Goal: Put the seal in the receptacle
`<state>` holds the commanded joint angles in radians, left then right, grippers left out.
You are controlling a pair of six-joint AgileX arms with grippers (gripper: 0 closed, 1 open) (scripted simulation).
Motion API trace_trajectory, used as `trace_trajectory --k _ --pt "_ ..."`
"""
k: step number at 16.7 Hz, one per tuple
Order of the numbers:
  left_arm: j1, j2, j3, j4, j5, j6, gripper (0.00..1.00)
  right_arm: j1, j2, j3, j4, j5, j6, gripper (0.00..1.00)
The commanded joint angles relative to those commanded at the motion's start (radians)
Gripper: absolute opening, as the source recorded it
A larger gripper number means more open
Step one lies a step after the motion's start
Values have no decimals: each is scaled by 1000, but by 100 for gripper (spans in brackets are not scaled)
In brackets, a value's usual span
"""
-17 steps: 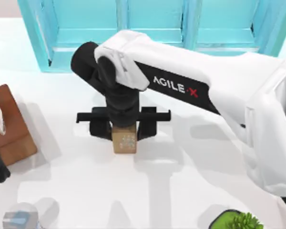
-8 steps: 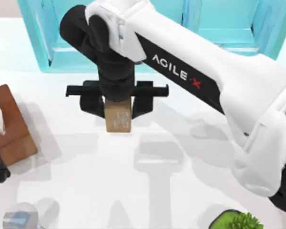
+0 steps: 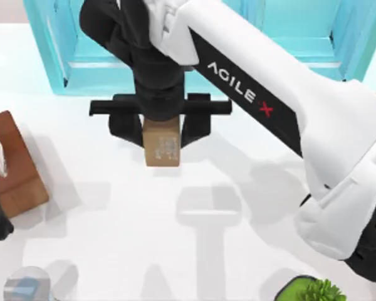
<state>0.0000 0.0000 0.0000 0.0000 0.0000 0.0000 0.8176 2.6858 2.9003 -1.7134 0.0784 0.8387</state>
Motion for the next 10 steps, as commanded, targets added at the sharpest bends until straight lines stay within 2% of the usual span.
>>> trace_trajectory --k 5,7,10 --pt "0 0 0 0 0 0 100 -17 -27 -35 10 -4 -29 0" --pt "0 0 0 0 0 0 100 -73 -87 -98 50 -13 -89 0" --pt "0 0 0 0 0 0 100 -226 -245 -232 167 -30 -201 0"
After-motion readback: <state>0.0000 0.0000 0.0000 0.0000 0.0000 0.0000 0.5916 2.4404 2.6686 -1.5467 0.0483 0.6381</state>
